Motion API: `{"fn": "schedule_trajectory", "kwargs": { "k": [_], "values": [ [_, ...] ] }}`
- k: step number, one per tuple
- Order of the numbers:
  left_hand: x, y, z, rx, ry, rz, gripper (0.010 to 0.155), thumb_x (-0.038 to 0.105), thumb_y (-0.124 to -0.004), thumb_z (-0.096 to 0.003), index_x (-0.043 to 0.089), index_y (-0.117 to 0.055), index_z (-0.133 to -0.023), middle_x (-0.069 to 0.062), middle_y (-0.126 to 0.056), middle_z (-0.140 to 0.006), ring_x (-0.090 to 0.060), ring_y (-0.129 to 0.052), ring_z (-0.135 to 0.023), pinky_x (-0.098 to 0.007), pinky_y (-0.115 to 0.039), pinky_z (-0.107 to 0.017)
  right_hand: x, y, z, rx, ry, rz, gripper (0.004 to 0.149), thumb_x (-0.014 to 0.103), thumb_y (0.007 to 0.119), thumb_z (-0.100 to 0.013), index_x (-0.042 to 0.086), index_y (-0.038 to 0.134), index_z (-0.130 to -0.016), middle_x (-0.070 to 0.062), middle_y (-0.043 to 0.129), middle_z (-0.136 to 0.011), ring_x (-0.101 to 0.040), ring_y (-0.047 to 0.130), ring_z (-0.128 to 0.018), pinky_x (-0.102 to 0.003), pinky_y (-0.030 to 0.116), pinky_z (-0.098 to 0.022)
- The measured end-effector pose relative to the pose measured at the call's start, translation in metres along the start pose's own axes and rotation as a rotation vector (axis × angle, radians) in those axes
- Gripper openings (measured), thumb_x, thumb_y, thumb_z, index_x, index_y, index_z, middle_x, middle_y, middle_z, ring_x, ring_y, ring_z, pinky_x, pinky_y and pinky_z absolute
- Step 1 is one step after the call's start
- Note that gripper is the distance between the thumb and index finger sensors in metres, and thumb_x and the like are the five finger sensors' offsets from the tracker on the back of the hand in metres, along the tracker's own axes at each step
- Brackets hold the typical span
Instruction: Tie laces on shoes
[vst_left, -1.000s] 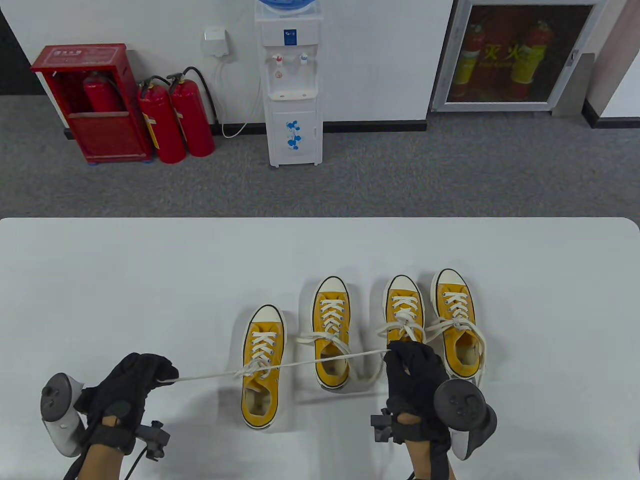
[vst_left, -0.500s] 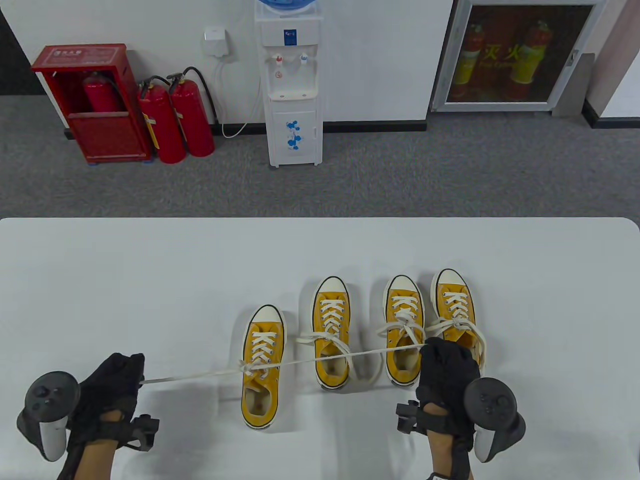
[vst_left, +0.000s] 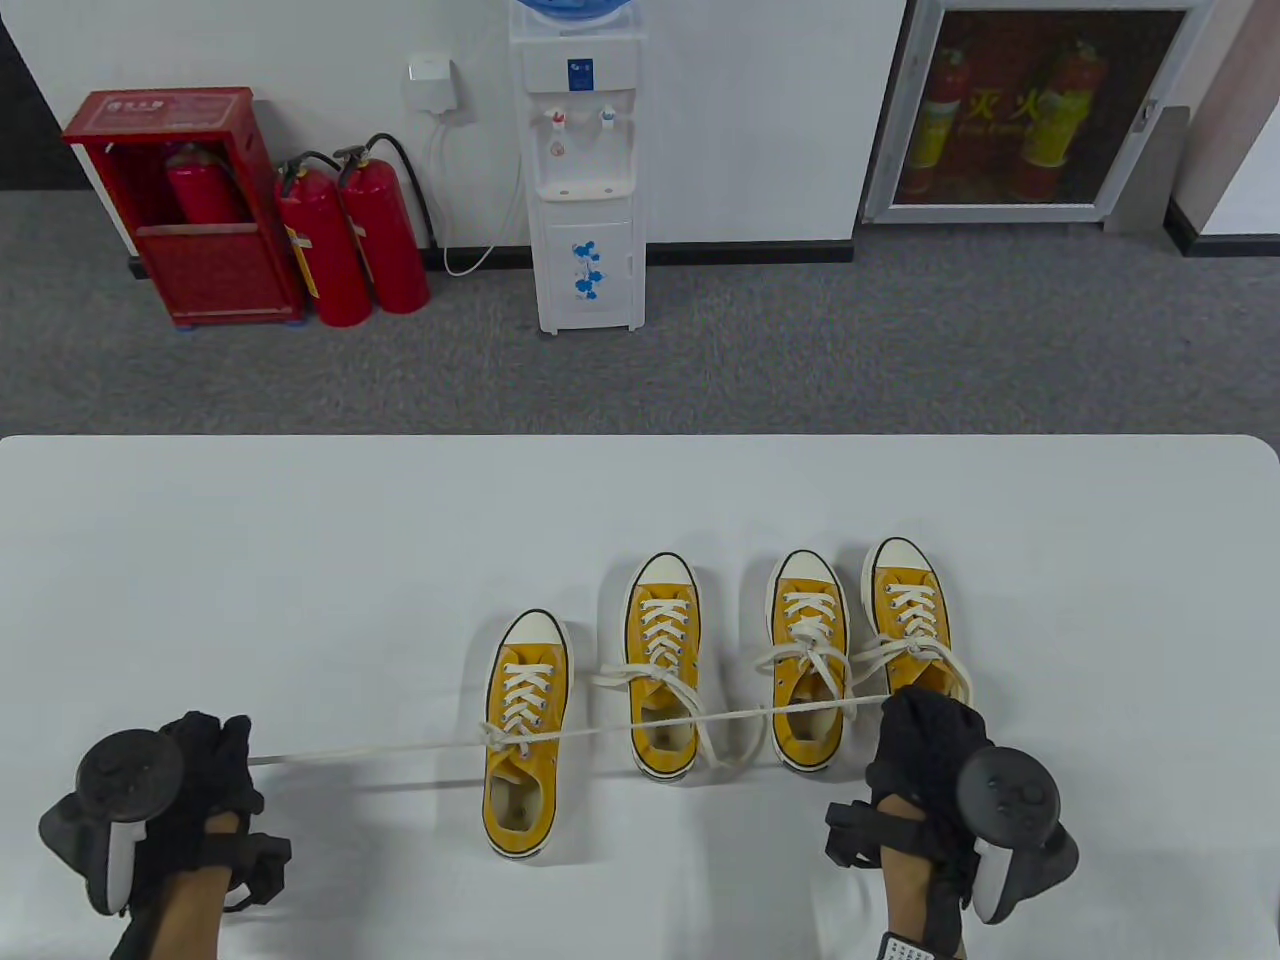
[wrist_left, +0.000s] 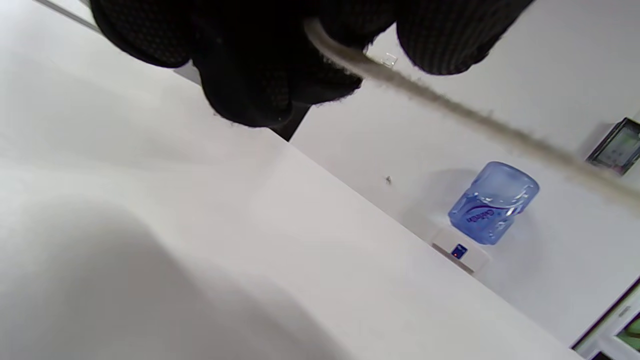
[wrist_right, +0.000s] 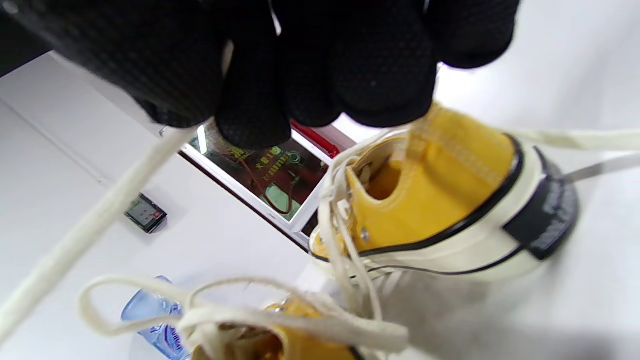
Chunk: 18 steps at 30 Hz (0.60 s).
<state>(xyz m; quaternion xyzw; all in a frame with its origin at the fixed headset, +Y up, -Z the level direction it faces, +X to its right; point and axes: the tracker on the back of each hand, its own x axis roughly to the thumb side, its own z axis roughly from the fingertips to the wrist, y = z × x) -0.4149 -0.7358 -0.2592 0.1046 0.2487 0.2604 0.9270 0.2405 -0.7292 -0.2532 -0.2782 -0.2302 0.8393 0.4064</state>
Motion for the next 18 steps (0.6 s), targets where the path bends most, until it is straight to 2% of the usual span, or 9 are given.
{"fn": "schedule_trajectory", "kwargs": {
  "k": [8,18],
  "values": [
    [-0.001,0.005,0.000,0.081,0.036,-0.088,0.046,0.044,-0.072,-0.0486,0.001,-0.068,-0.065,-0.005,-0.083,-0.089,-0.031,-0.094,-0.067,-0.064,-0.064,-0.069,-0.015,-0.008,-0.008,-0.048,0.099,0.009,0.039,0.045,0.083,-0.046,0.022,0.091,-0.078,-0.002,0.081,-0.083,-0.027,0.087,-0.061,-0.055,0.064,-0.059],
    [-0.008,0.001,-0.004,0.102,0.103,-0.138,0.045,0.042,-0.072,-0.0486,0.001,-0.067,-0.065,-0.006,-0.082,-0.089,-0.031,-0.093,-0.067,-0.064,-0.063,-0.069,-0.026,-0.011,-0.011,-0.069,0.164,0.037,0.039,0.043,0.081,-0.047,0.022,0.088,-0.079,-0.002,0.079,-0.084,-0.026,0.087,-0.061,-0.054,0.064,-0.058]
  ]
}}
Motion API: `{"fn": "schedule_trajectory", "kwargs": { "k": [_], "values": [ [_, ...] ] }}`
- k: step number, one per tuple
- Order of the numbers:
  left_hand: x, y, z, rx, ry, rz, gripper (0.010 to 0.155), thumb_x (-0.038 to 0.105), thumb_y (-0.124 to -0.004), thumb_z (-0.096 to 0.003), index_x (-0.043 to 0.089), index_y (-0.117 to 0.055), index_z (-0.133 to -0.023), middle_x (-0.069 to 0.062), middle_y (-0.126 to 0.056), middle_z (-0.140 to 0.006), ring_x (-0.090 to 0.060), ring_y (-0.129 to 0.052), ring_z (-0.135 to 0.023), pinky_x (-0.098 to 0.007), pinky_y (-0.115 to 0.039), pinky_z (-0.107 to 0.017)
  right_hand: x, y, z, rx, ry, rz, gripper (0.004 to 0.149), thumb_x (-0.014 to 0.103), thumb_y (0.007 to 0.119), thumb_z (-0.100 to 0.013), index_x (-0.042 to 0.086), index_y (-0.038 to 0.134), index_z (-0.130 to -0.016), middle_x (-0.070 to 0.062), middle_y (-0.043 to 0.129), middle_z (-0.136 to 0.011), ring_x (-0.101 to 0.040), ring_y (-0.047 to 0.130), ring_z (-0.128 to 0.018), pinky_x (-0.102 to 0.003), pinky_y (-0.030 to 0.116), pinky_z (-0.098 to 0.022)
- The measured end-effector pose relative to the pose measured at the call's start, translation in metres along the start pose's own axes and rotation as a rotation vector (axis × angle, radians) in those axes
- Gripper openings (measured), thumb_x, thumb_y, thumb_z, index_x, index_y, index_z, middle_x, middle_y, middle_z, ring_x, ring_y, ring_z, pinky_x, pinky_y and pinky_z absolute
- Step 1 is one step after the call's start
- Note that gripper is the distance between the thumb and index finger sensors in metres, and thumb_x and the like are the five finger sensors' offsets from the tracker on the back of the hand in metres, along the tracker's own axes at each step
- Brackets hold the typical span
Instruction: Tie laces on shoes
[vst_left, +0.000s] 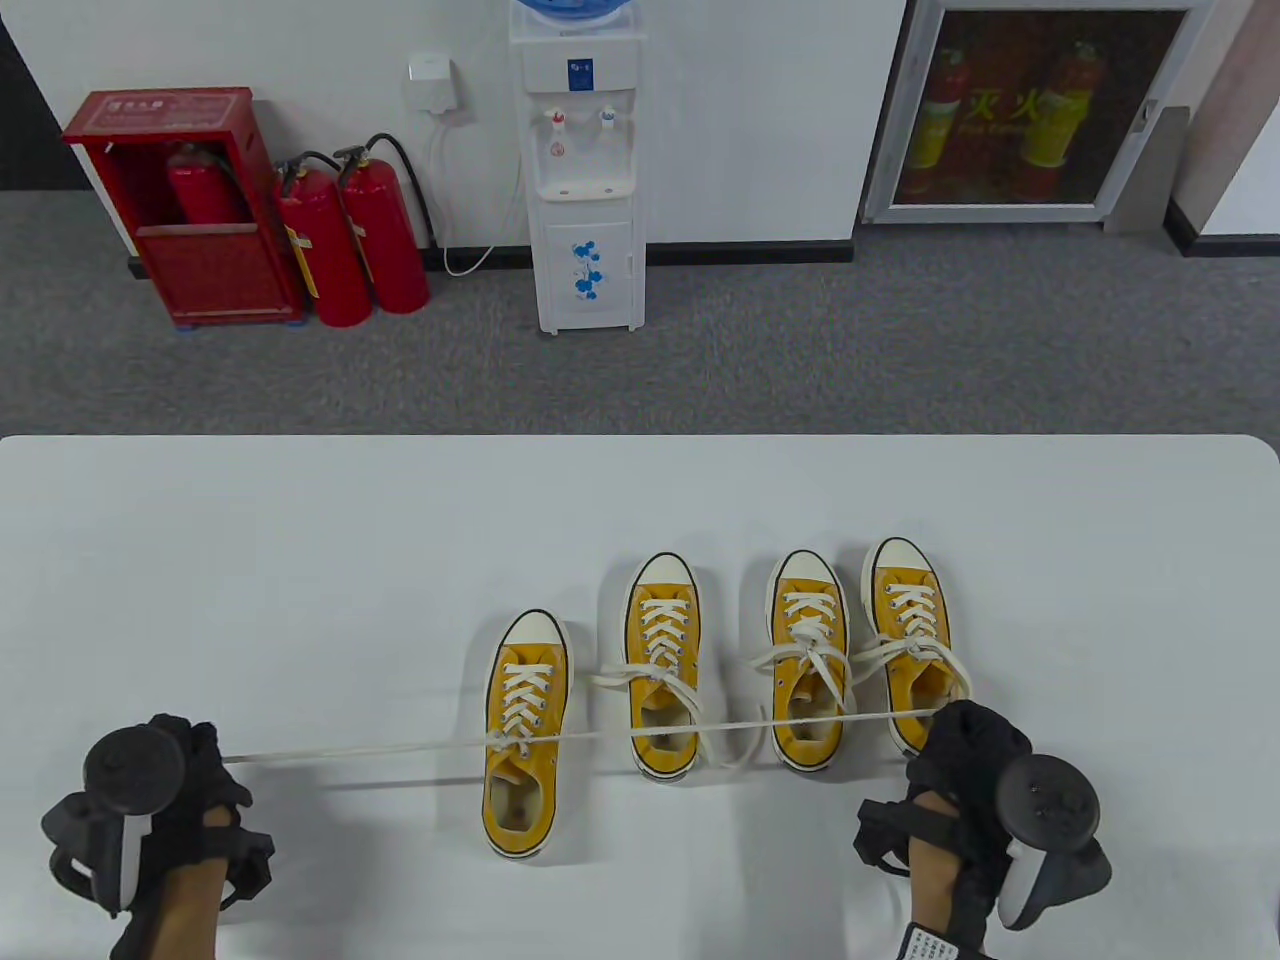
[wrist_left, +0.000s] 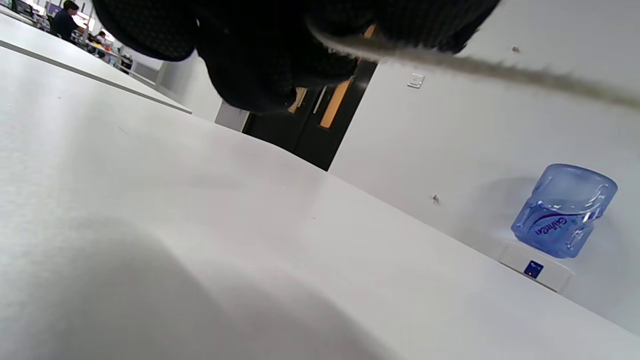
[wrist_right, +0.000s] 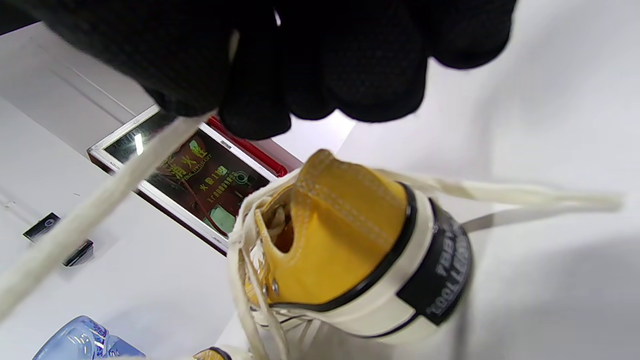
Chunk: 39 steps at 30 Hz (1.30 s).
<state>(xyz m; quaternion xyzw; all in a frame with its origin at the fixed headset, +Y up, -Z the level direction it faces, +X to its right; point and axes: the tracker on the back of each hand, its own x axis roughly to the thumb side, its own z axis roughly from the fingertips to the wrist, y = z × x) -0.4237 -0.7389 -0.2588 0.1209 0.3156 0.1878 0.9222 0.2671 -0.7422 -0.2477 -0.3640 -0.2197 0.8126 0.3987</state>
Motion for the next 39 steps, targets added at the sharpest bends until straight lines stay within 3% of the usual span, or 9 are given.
{"fn": "schedule_trajectory", "kwargs": {
  "k": [16,26,31,39],
  "values": [
    [0.002,-0.003,0.002,-0.064,-0.041,0.061,0.046,0.045,-0.073,-0.0485,0.002,-0.072,-0.065,-0.006,-0.085,-0.090,-0.031,-0.095,-0.065,-0.064,-0.065,-0.068,0.002,0.010,0.001,0.047,-0.044,0.059,0.044,0.043,0.082,-0.046,0.021,0.085,-0.085,-0.004,0.075,-0.089,-0.028,0.084,-0.067,-0.056,0.060,-0.061],
    [0.021,0.009,0.015,-0.029,-0.174,0.158,0.047,0.045,-0.073,-0.0485,0.002,-0.073,-0.068,-0.005,-0.083,-0.094,-0.030,-0.095,-0.067,-0.064,-0.065,-0.068,0.029,0.007,0.016,0.025,-0.203,0.090,0.054,0.038,0.080,-0.047,0.020,0.073,-0.097,-0.006,0.057,-0.105,-0.039,0.064,-0.095,-0.064,0.046,-0.070],
    [0.031,0.014,0.024,-0.026,-0.257,0.254,0.047,0.045,-0.072,-0.0486,0.003,-0.072,-0.070,-0.004,-0.081,-0.096,-0.029,-0.094,-0.069,-0.063,-0.066,-0.069,0.067,0.015,0.047,0.041,-0.468,0.098,0.053,0.036,0.081,-0.047,0.020,0.074,-0.097,-0.005,0.057,-0.107,-0.041,0.058,-0.101,-0.067,0.040,-0.071],
    [0.043,0.020,0.035,-0.016,-0.371,0.322,0.048,0.044,-0.073,-0.0487,0.005,-0.076,-0.076,-0.003,-0.079,-0.103,-0.026,-0.095,-0.073,-0.060,-0.068,-0.070,0.140,0.078,0.137,0.410,-0.876,0.333,0.063,0.044,0.084,-0.045,0.023,0.070,-0.102,-0.004,0.047,-0.114,-0.043,0.043,-0.109,-0.072,0.029,-0.073]
  ]
}}
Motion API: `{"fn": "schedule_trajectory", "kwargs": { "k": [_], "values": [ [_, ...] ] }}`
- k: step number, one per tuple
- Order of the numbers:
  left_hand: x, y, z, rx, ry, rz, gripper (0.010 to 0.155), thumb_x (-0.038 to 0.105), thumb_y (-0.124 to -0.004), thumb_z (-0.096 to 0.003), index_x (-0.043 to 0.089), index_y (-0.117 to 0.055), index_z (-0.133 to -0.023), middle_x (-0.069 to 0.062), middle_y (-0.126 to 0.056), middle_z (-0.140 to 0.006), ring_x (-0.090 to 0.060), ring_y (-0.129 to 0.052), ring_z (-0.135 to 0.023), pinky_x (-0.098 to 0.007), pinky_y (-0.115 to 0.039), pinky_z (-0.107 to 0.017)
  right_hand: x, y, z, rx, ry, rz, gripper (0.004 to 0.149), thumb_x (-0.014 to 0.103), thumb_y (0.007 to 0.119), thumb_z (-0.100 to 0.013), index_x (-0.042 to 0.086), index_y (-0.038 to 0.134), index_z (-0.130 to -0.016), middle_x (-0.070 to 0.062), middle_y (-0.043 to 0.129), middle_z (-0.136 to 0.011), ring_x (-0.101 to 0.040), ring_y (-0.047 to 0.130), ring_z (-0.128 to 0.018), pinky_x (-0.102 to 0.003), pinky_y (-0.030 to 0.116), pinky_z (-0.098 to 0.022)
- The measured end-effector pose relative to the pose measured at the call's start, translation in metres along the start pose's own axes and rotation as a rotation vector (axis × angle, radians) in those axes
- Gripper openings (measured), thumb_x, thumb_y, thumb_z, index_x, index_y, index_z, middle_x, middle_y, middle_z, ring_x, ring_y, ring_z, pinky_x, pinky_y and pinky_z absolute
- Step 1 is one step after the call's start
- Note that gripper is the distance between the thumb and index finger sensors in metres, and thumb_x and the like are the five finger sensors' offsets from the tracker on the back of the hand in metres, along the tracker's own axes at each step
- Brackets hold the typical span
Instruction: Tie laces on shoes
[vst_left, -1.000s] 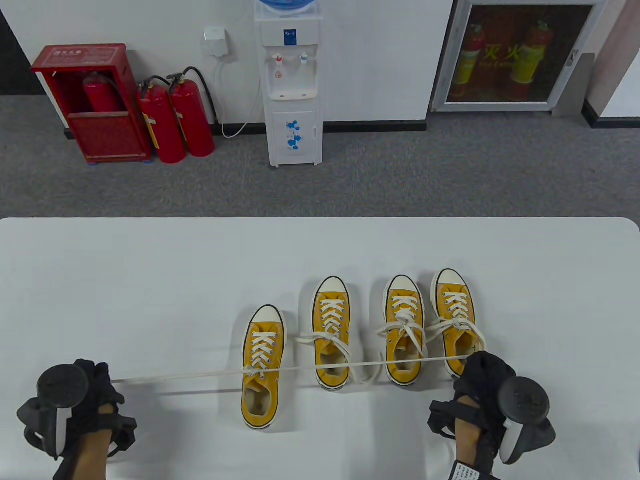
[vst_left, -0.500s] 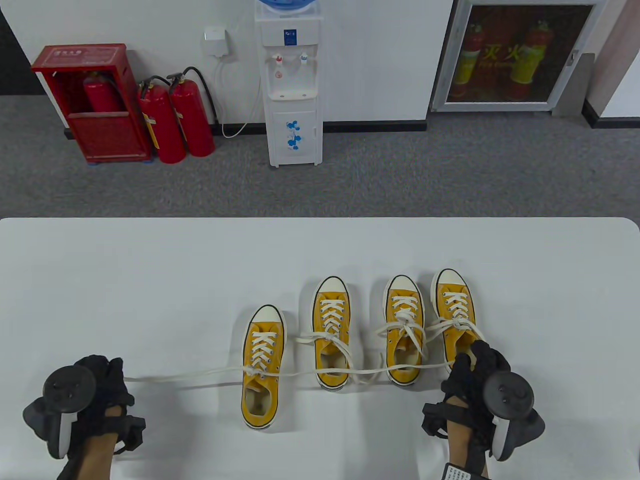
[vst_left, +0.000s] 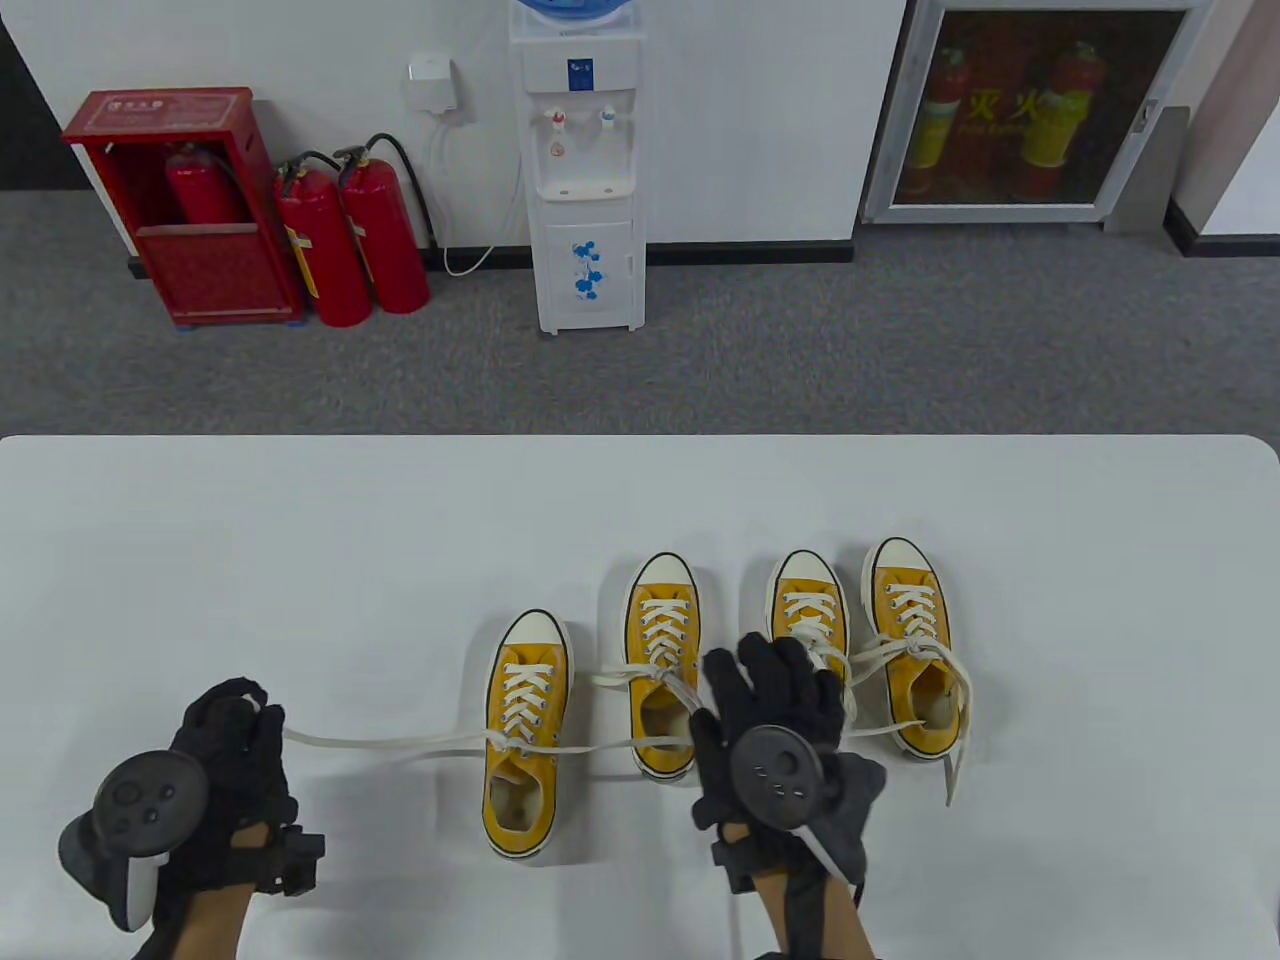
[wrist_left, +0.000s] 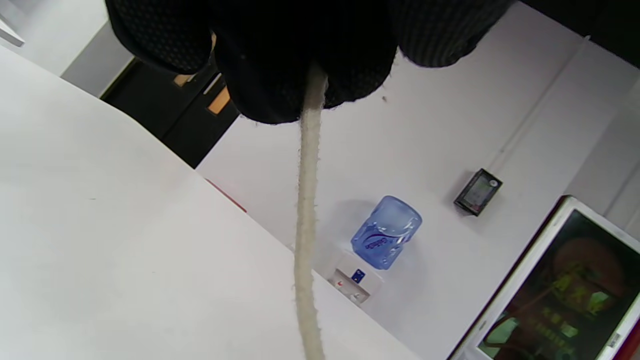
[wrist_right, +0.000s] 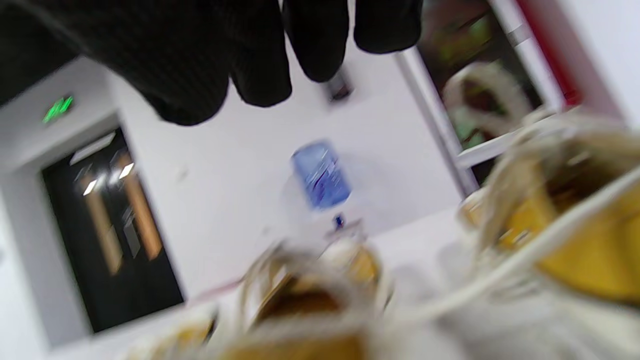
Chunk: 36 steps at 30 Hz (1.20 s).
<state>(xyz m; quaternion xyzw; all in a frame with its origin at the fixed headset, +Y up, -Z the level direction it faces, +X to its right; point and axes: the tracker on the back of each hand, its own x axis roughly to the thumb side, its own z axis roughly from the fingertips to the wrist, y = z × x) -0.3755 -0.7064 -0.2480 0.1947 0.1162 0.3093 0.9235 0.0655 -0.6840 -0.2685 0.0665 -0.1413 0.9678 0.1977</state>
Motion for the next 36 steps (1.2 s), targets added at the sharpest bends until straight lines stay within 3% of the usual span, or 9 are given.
{"fn": "schedule_trajectory", "kwargs": {
  "k": [3,8,11,14,25,32,36],
  "values": [
    [0.004,0.000,0.002,-0.003,-0.024,0.029,0.048,0.043,-0.074,-0.0487,0.005,-0.079,-0.078,-0.003,-0.078,-0.105,-0.025,-0.096,-0.073,-0.060,-0.069,-0.070,0.035,0.026,-0.006,0.129,-0.080,0.059,0.065,0.046,0.085,-0.044,0.026,0.069,-0.103,-0.003,0.041,-0.116,-0.043,0.035,-0.111,-0.073,0.023,-0.073],
    [0.005,0.001,0.003,0.003,-0.039,0.078,0.047,0.042,-0.077,-0.0482,0.007,-0.085,-0.079,-0.002,-0.080,-0.106,-0.024,-0.097,-0.073,-0.058,-0.071,-0.070,0.061,0.064,-0.014,0.272,-0.116,0.172,0.065,0.047,0.086,-0.042,0.028,0.070,-0.103,-0.002,0.037,-0.117,-0.043,0.024,-0.112,-0.073,0.016,-0.072],
    [0.003,0.002,0.003,-0.010,-0.036,0.143,0.047,0.042,-0.078,-0.0482,0.009,-0.086,-0.080,0.000,-0.080,-0.107,-0.024,-0.097,-0.073,-0.058,-0.071,-0.071,0.063,0.082,-0.016,0.310,-0.116,0.236,0.061,0.047,0.086,-0.043,0.031,0.074,-0.100,-0.001,0.038,-0.117,-0.042,0.022,-0.112,-0.073,0.014,-0.071],
    [0.003,0.002,0.003,-0.010,-0.035,0.148,0.046,0.042,-0.079,-0.0482,0.008,-0.087,-0.080,-0.001,-0.080,-0.107,-0.024,-0.097,-0.073,-0.058,-0.070,-0.071,0.061,0.083,-0.014,0.230,-0.126,0.205,0.044,0.044,0.086,-0.043,0.030,0.091,-0.084,-0.001,0.056,-0.112,-0.042,0.032,-0.111,-0.073,0.017,-0.071],
    [0.007,-0.002,0.004,0.017,-0.047,-0.003,0.046,0.042,-0.079,-0.0480,0.008,-0.088,-0.079,-0.001,-0.080,-0.106,-0.024,-0.098,-0.071,-0.058,-0.070,-0.070,0.039,0.037,-0.016,0.132,-0.041,-0.443,0.042,0.049,0.083,-0.043,0.019,0.097,-0.069,-0.002,0.077,-0.098,-0.039,0.060,-0.104,-0.075,0.027,-0.070],
    [0.007,-0.001,0.004,0.025,-0.028,-0.028,0.046,0.041,-0.079,-0.0478,0.007,-0.089,-0.078,-0.002,-0.081,-0.105,-0.025,-0.098,-0.069,-0.058,-0.071,-0.070,0.038,0.039,-0.021,0.177,0.003,-0.694,0.043,0.052,0.085,-0.042,0.016,0.099,-0.062,-0.001,0.087,-0.090,-0.035,0.079,-0.092,-0.072,0.042,-0.070],
    [0.004,-0.004,0.002,0.038,-0.001,-0.136,0.046,0.041,-0.080,-0.0478,0.007,-0.089,-0.077,-0.003,-0.081,-0.105,-0.025,-0.098,-0.069,-0.058,-0.071,-0.069,0.033,0.047,-0.024,0.187,0.071,-0.845,0.043,0.052,0.085,-0.042,0.014,0.099,-0.059,-0.001,0.090,-0.086,-0.034,0.085,-0.086,-0.067,0.052,-0.068]
  ]
}}
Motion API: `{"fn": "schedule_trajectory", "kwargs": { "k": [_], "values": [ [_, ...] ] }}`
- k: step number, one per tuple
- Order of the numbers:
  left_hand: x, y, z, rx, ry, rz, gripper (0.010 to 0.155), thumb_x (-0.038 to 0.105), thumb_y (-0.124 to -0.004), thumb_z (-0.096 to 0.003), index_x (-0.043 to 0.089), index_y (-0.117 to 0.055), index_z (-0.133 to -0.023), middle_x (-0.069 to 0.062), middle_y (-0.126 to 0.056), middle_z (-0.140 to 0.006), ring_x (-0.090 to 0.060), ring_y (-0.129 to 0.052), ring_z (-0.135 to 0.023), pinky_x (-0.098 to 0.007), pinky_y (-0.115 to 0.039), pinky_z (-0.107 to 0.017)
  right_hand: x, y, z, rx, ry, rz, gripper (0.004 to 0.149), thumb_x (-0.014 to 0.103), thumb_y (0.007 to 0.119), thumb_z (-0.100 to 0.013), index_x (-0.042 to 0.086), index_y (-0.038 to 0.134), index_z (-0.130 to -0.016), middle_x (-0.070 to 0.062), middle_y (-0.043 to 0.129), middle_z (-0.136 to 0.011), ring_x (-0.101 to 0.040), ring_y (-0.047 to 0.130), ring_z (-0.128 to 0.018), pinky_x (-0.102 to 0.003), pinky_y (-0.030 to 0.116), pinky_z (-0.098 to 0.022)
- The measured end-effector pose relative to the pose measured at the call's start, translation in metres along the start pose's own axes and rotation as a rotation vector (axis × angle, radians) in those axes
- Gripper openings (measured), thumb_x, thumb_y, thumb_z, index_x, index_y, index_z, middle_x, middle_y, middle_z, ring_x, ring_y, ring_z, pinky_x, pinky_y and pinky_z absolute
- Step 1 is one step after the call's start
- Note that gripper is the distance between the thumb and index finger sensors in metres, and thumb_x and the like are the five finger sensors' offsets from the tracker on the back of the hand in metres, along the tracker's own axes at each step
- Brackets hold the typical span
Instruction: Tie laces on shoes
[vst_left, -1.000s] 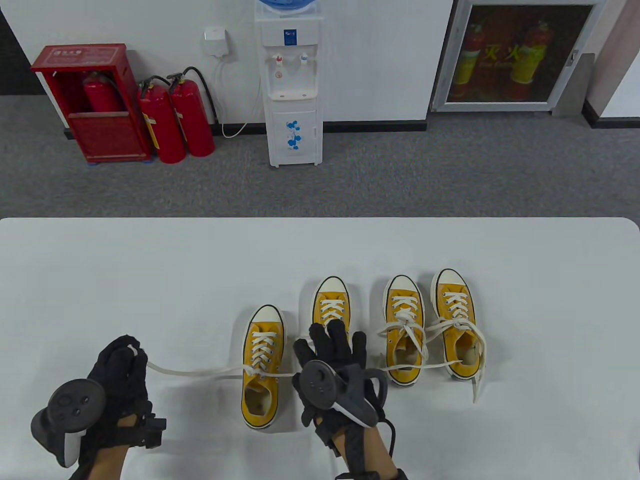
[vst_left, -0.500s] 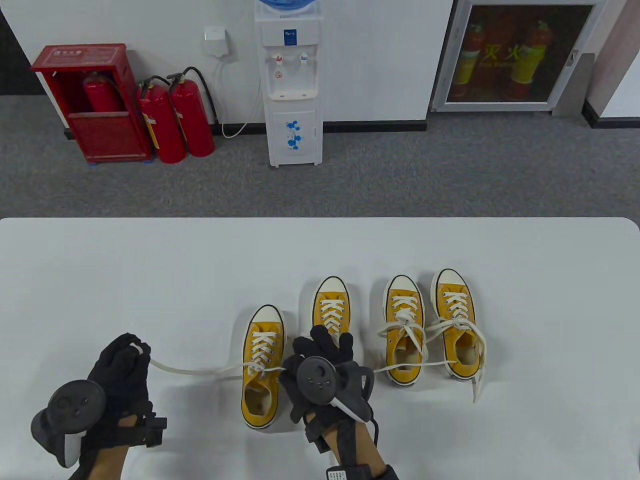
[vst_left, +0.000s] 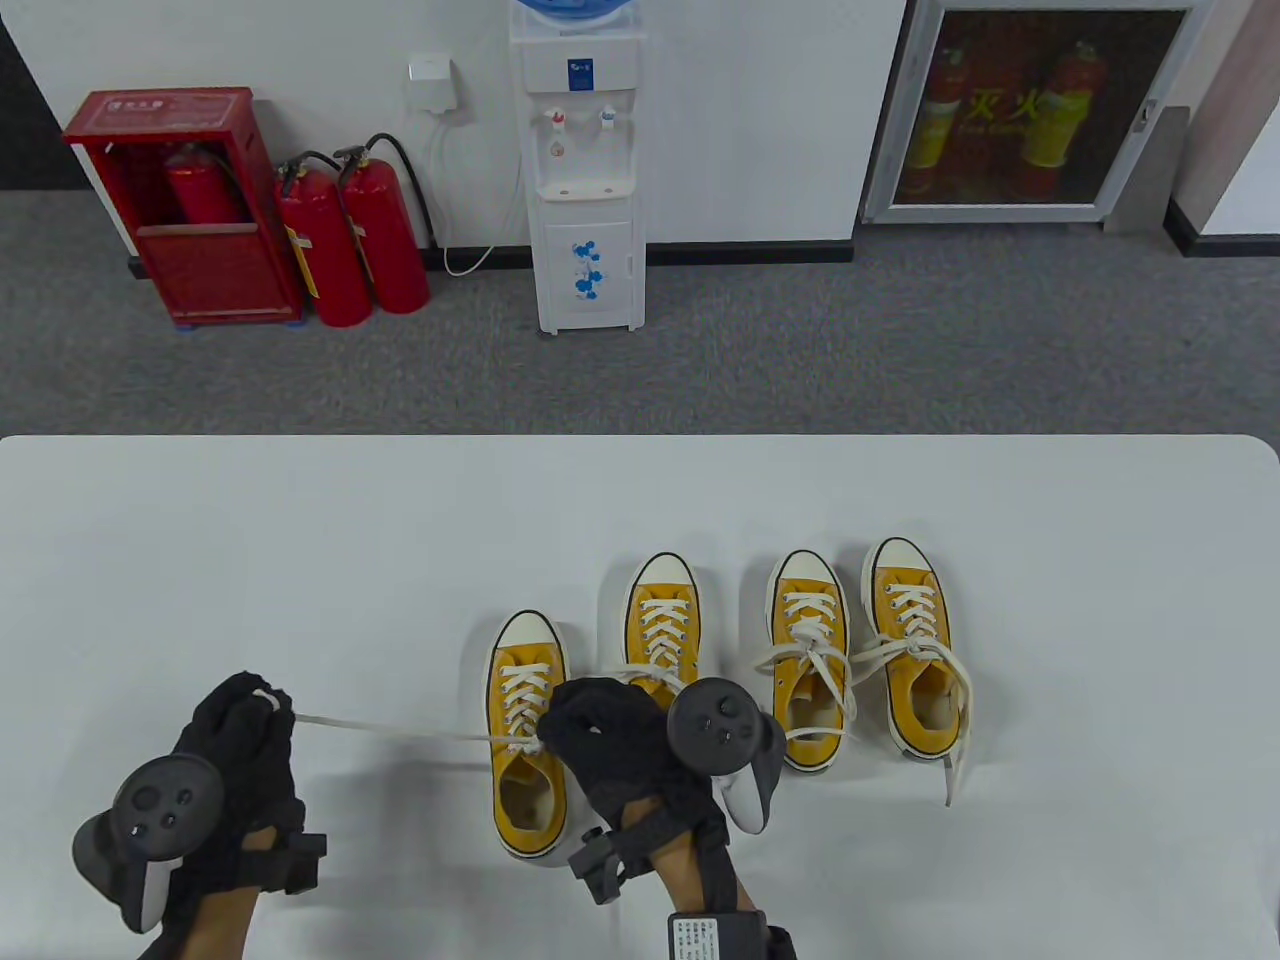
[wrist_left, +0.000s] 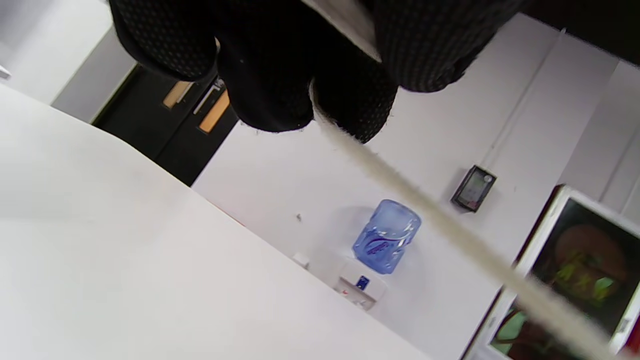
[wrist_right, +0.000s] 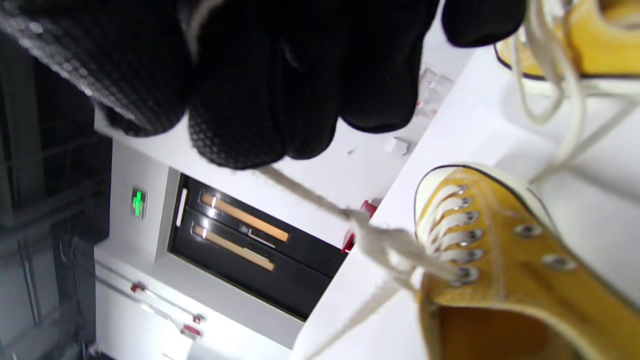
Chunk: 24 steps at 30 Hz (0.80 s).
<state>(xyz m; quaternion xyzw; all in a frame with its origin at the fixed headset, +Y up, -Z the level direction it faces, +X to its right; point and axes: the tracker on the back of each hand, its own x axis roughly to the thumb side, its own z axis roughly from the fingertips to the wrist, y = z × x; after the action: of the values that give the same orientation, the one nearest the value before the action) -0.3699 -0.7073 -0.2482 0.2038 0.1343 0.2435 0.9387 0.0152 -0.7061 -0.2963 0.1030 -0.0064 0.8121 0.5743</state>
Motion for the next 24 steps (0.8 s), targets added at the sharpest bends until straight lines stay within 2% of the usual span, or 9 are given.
{"fn": "schedule_trajectory", "kwargs": {
  "k": [5,11,15,24],
  "values": [
    [-0.013,-0.007,-0.006,-0.019,0.088,-0.111,0.046,0.040,-0.081,-0.0478,0.006,-0.090,-0.078,-0.002,-0.081,-0.106,-0.025,-0.098,-0.069,-0.058,-0.071,-0.070,-0.007,-0.013,0.002,-0.104,0.013,0.072,0.041,0.049,0.088,-0.042,0.013,0.099,-0.057,-0.003,0.090,-0.084,-0.035,0.084,-0.084,-0.064,0.056,-0.066],
    [-0.025,-0.010,-0.011,-0.020,0.174,-0.213,0.045,0.039,-0.082,-0.0479,0.006,-0.090,-0.078,-0.003,-0.080,-0.106,-0.025,-0.096,-0.069,-0.059,-0.069,-0.071,-0.008,-0.023,0.009,-0.180,0.004,0.422,0.039,0.049,0.089,-0.042,0.015,0.101,-0.057,-0.004,0.086,-0.088,-0.036,0.079,-0.086,-0.062,0.054,-0.067],
    [-0.027,-0.007,-0.012,0.009,0.200,-0.244,0.045,0.038,-0.082,-0.0477,0.006,-0.090,-0.077,-0.004,-0.080,-0.106,-0.027,-0.096,-0.068,-0.060,-0.068,-0.070,-0.008,-0.020,0.009,-0.167,0.016,0.620,0.039,0.050,0.089,-0.041,0.017,0.101,-0.059,-0.005,0.082,-0.091,-0.037,0.074,-0.089,-0.061,0.051,-0.068],
    [-0.044,-0.003,-0.014,0.024,0.310,-0.260,0.044,0.035,-0.083,-0.0470,0.003,-0.091,-0.076,-0.008,-0.081,-0.105,-0.030,-0.097,-0.064,-0.062,-0.068,-0.067,-0.014,-0.014,0.011,-0.154,0.028,0.806,0.038,0.048,0.089,-0.041,0.018,0.101,-0.061,-0.004,0.077,-0.096,-0.037,0.068,-0.093,-0.061,0.047,-0.071]
  ]
}}
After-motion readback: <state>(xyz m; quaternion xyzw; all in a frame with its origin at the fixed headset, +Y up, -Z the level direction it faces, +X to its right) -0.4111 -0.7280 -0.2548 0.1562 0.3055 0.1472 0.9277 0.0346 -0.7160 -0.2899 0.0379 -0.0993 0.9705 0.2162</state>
